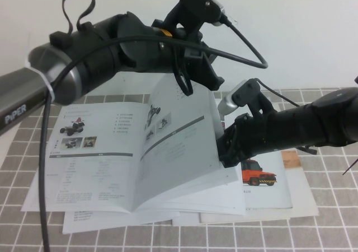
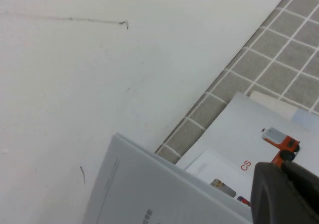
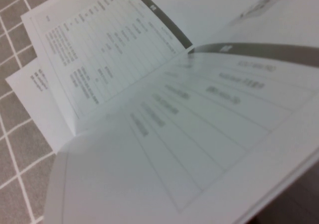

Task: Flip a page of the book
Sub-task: Open the closed book

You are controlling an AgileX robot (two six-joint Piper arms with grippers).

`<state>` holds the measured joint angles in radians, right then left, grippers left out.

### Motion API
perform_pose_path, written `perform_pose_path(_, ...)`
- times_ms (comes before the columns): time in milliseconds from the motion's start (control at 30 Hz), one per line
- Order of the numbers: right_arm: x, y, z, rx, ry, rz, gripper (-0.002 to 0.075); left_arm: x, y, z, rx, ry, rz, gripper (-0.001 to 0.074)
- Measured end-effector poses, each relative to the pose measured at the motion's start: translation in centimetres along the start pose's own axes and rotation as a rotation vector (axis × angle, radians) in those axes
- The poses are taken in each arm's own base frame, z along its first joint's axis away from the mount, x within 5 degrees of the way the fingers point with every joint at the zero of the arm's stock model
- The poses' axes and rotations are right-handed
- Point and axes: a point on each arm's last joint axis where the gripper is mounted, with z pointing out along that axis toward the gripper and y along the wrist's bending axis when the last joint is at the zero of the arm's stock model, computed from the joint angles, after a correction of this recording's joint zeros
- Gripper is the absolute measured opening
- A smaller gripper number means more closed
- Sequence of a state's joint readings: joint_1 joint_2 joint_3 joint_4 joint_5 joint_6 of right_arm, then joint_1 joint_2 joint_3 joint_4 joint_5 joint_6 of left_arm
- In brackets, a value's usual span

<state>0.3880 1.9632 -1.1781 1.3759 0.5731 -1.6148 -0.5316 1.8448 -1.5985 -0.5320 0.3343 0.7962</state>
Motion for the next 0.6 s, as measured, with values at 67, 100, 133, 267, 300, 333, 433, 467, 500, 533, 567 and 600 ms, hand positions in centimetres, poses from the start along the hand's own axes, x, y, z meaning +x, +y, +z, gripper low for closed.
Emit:
perform_pose_path(67, 0.0, 0.0, 0.0, -0.003, 0.0, 0.0, 0.0328, 0.4, 0.1, 0.8, 0.001, 0.012, 0.001, -0.0004)
perform_pose_path(100, 0.0, 0.0, 0.0, -0.004, 0.0, 0.0, 0.0328, 0.6, 0.2, 1.3, 0.004, 0.017, -0.002, -0.0004)
perform_pose_path(133, 0.0, 0.1, 0.0, -0.006, 0.0, 0.0, 0.0328, 0.7, 0.2, 1.6, 0.008, 0.021, -0.005, -0.0004)
perform_pose_path(267, 0.0, 0.1, 0.0, -0.008, 0.0, 0.0, 0.0328, 1.2, -0.2, 2.7, 0.069, 0.061, -0.023, -0.0004)
perform_pose_path(300, 0.0, 0.1, 0.0, -0.008, 0.0, 0.0, 0.0328, 1.2, -0.2, 2.8, 0.081, 0.069, -0.019, -0.0004)
perform_pose_path(333, 0.0, 0.1, 0.0, -0.008, 0.001, -0.002, 0.0328, 1.2, -0.3, 2.8, 0.09, 0.073, -0.022, -0.0004)
perform_pose_path(433, 0.0, 0.1, 0.0, -0.008, 0.001, -0.002, 0.0328, 1.8, -0.1, 3.0, 0.117, 0.107, -0.031, -0.0004)
perform_pose_path(467, 0.0, 0.1, 0.0, -0.008, 0.002, -0.003, 0.0328, 2.0, 0.1, 3.0, 0.127, 0.122, -0.034, -0.0004)
perform_pose_path(500, 0.0, 0.1, 0.0, -0.008, 0.002, -0.003, 0.0328, 2.4, 0.2, 3.0, 0.141, 0.141, -0.039, -0.0004)
perform_pose_path(533, 0.0, 0.1, 0.0, -0.008, 0.002, -0.003, 0.0328, 2.6, 0.3, 3.0, 0.153, 0.158, -0.043, -0.0004)
perform_pose_path(567, 0.0, 0.1, 0.0, -0.008, 0.002, -0.003, 0.0328, 3.1, 0.4, 3.1, 0.171, 0.184, -0.049, -0.0004)
perform_pose_path(600, 0.0, 0.1, 0.0, -0.008, 0.002, -0.003, 0.0328, 3.4, 0.5, 3.2, 0.181, 0.2, -0.051, -0.0004)
